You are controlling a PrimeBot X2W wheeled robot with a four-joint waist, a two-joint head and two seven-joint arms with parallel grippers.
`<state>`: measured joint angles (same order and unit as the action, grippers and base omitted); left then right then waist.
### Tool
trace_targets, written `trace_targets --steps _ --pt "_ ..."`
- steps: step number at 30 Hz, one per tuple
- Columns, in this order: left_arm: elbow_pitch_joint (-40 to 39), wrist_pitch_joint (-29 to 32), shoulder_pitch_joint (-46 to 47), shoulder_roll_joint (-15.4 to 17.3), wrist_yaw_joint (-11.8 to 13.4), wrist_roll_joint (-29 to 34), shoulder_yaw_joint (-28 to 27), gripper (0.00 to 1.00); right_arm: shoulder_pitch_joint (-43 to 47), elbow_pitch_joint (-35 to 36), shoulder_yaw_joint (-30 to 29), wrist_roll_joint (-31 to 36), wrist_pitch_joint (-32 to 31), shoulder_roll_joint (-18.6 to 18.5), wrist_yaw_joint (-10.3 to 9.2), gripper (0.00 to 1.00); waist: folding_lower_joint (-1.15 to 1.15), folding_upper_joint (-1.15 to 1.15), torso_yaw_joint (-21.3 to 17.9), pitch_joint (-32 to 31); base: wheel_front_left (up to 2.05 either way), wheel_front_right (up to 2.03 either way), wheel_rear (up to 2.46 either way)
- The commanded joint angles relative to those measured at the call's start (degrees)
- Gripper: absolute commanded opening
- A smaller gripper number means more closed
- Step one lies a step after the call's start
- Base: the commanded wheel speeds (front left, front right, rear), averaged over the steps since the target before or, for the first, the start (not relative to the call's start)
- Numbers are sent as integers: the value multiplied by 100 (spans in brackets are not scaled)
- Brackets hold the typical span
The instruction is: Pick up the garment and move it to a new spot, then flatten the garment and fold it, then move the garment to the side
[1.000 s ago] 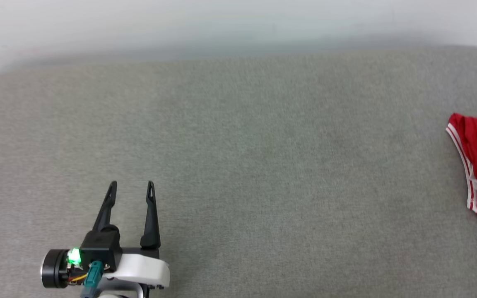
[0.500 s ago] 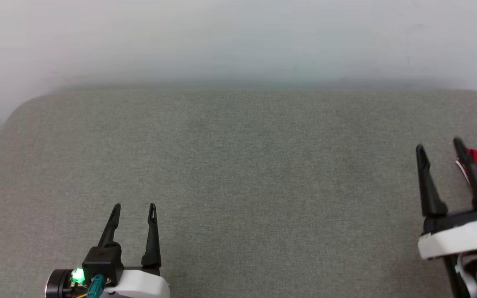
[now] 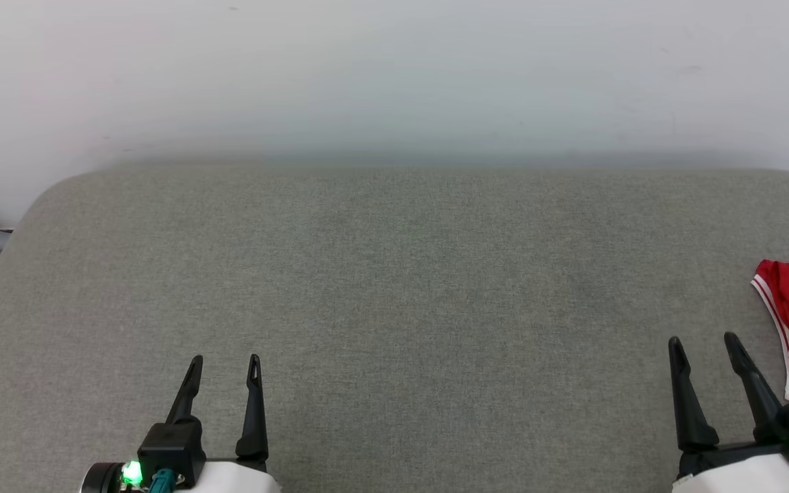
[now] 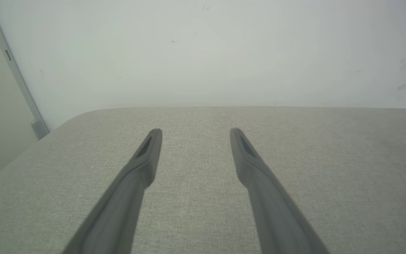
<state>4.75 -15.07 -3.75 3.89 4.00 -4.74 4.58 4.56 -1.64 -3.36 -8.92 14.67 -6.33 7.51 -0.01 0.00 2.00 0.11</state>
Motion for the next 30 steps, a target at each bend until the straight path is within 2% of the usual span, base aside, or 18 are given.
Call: trace_targets --steps 1,11,26,27,30 --pt "-7 -12 -58 1 -22 -3 -9 100 127 66 -36 -6 28 53 -5 100 1 0 0 -24 0 0 0" --pt "47 -12 -129 -8 -132 -78 -30 100 496 256 -262 -62 34 190 -5 100 1 0 28 -119 0 0 0" --pt "139 -12 -97 -13 -198 -90 -72 100 468 220 -307 -75 -1 236 -5 100 1 0 49 -90 0 0 0" --pt "130 1 -80 -17 -188 -79 -70 0 451 220 -310 -79 -1 215 0 0 1 0 49 -90 0 0 0" --pt "277 23 -108 -38 -187 -106 -77 0 470 76 -300 -101 -16 222 1 0 1 0 50 -88 0 0 0"
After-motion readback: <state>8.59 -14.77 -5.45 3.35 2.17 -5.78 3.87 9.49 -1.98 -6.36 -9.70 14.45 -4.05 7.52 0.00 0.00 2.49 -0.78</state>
